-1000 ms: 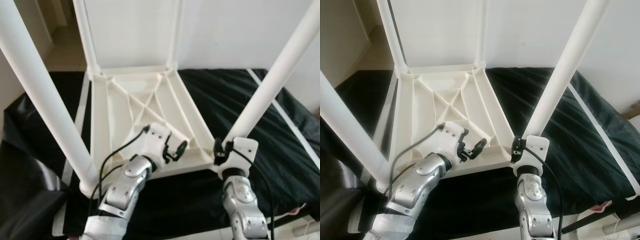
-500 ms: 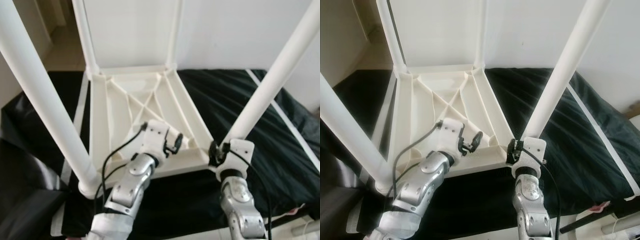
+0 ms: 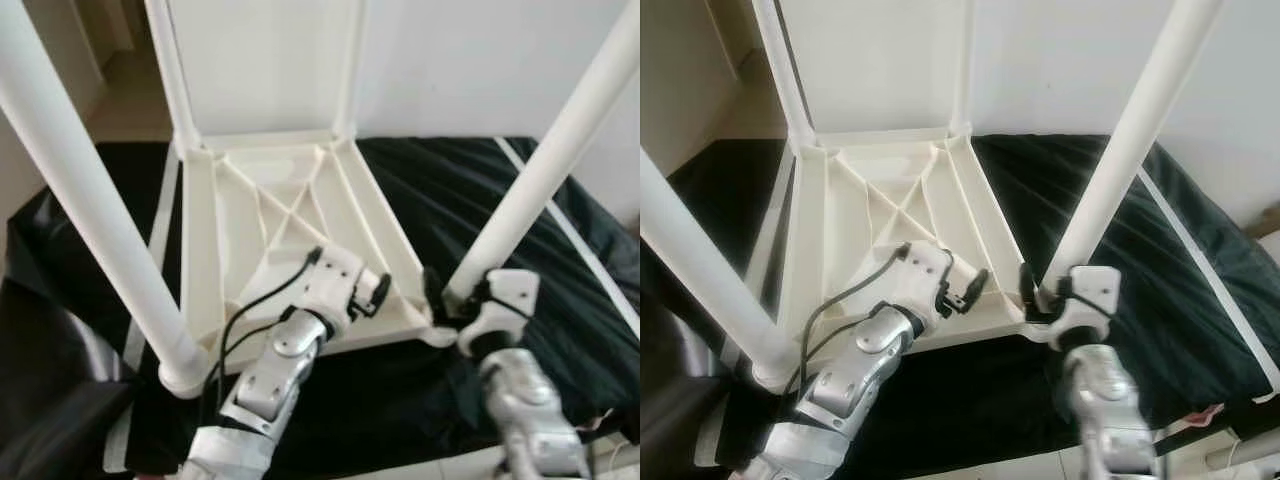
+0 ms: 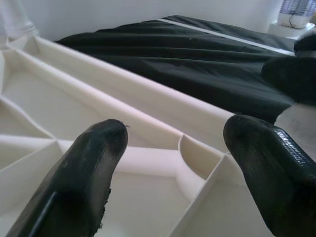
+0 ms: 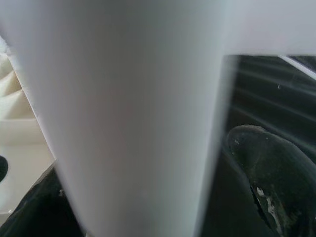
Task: Building children table
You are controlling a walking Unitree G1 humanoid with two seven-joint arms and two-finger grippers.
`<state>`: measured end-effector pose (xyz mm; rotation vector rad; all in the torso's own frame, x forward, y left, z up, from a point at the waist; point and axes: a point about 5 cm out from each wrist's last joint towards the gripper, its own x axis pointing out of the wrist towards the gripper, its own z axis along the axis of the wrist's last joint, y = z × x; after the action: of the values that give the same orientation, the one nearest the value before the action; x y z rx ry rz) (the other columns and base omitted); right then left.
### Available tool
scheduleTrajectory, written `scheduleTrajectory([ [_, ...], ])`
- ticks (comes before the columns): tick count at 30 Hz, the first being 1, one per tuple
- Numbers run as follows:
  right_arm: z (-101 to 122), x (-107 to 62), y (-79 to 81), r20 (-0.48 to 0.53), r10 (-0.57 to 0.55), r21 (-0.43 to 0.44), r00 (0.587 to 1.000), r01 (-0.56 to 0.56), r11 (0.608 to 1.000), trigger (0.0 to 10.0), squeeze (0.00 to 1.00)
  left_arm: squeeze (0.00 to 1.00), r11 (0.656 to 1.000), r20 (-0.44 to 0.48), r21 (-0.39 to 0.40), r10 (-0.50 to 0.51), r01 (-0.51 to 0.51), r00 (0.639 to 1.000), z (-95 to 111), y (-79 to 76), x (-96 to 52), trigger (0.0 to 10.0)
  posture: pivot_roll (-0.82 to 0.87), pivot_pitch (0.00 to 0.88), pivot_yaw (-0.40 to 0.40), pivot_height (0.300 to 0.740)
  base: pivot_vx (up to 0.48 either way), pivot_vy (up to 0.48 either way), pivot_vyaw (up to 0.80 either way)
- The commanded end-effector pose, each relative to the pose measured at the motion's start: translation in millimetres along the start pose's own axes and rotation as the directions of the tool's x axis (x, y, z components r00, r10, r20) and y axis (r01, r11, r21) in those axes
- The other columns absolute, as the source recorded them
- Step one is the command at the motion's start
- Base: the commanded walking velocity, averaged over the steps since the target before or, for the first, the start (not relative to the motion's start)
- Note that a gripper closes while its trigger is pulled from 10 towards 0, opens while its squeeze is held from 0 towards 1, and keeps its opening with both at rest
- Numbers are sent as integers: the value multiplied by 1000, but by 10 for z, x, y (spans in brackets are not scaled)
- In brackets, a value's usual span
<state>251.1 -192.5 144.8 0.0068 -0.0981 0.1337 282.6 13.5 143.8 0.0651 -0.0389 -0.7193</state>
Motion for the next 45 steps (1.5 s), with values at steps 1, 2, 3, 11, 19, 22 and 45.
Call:
scheduleTrajectory([
  [1, 23, 17, 27, 13, 53, 18, 999, -53, 998, 10000, 0, 0, 999, 16, 16, -50, 50, 999, 40, -42, 13, 10000, -15, 0, -50, 740, 0, 0, 0],
  [2, 29, 35, -23, -1, 115, 8, 993, -115, 993, 10000, 0, 0, 997, 21, 8, -75, 75, 997, 45, -59, 9, 10000, -14, 0, -51, 740, 0, 0, 0],
  [3, 35, 60, -85, -15, 164, -22, 986, -165, 986, 10000, 0, 0, 996, 20, -4, -91, 91, 996, 45, -67, 10, 10000, -11, 0, -52, 740, 0, 0, 0],
  [11, -25, 152, -161, -152, 431, -127, 889, -450, 884, 10000, 0, 0, 991, -2, -46, -123, 123, 992, 27, -50, 51, 10000, 0, 0, -60, 740, 0, 0, 0],
  [19, -74, 217, -185, -198, 492, -134, 848, -520, 843, 2784, 0, 0, 992, 5, -38, -117, 117, 993, 46, -17, 71, 10000, 11, 0, -64, 740, 0, 0, 0],
  [22, -121, 235, -198, -207, 508, -135, 836, -539, 831, 0, 0, 0, 995, 6, -24, -96, 97, 995, 51, 11, 82, 10000, 18, 0, -66, 740, 0, 0, 0],
  [45, -379, 175, -9, -260, 78, -81, 962, -102, 991, 10000, 0, 0, 998, -7, -35, -55, 55, 998, 26, 84, 63, 10000, 16, 0, -79, 740, 0, 0, 0],
])
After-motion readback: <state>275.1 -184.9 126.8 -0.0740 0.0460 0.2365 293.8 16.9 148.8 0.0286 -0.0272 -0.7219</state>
